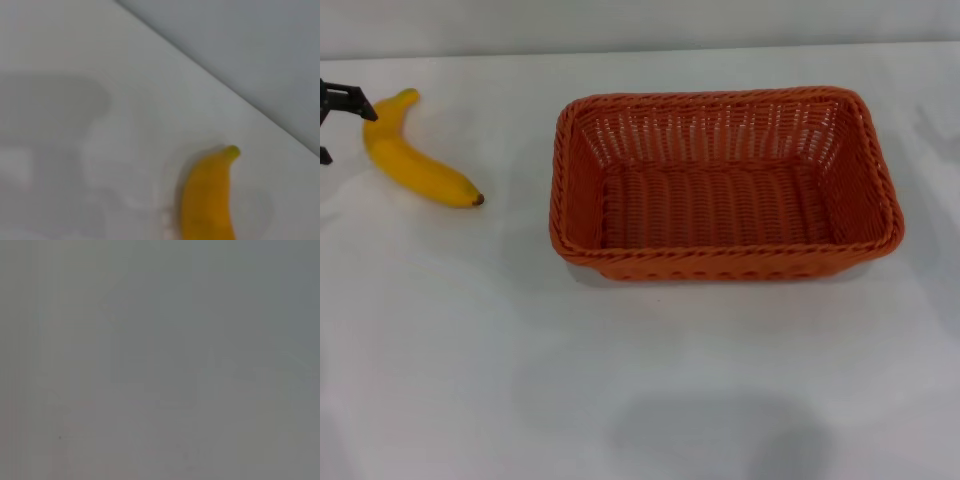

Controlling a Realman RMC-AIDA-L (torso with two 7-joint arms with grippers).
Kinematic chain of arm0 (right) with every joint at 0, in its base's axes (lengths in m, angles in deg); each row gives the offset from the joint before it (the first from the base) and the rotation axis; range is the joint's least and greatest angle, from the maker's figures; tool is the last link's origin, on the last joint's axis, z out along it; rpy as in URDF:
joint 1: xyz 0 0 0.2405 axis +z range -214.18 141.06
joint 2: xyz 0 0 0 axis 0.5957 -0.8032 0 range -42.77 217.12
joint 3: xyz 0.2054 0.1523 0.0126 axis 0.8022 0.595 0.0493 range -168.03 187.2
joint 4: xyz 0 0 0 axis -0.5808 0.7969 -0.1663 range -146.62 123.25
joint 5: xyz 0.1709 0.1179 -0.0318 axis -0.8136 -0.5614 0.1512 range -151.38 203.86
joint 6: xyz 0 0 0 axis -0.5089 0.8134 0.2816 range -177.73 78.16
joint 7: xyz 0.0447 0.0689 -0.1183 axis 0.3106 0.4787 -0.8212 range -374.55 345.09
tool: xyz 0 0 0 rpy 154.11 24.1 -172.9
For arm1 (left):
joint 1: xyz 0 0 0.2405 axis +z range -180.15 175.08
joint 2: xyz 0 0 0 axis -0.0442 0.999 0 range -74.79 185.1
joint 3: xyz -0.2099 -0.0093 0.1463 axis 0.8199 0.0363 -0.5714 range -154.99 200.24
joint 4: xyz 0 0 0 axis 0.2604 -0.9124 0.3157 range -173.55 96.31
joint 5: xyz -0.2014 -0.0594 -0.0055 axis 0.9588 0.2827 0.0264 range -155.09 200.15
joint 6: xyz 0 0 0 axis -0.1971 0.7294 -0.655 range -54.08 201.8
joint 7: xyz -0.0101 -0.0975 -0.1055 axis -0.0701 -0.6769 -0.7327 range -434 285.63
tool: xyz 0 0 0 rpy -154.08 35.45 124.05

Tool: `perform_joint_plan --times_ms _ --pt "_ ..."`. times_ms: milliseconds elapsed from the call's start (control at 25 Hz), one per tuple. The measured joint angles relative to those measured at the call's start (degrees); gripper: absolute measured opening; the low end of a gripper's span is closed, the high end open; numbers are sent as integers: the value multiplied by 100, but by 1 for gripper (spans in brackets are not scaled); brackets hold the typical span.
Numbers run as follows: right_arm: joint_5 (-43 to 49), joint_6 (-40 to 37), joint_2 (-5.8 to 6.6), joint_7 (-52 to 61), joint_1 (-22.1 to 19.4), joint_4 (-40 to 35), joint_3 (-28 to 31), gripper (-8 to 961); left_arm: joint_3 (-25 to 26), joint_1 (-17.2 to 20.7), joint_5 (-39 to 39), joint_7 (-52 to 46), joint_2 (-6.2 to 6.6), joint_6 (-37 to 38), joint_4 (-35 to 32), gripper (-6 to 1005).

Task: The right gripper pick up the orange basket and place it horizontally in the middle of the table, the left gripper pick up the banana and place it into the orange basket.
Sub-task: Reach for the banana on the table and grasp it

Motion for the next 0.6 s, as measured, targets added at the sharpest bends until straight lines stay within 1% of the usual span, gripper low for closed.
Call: perform_joint_plan --times_ms 160,320,480,600 --pt "-13 153 0 -36 -109 11 0 857 422 179 15 -10 -29 44 42 870" --pt "-21 227 1 -40 -140 11 1 857 456 206 -44 -102 -31 103 57 868" --pt "-26 224 2 -41 -140 11 3 857 439 53 -231 -129 -95 183 94 867" --pt "-26 208 8 -41 -126 11 3 857 432 -162 -522 -125 -116 237 263 856"
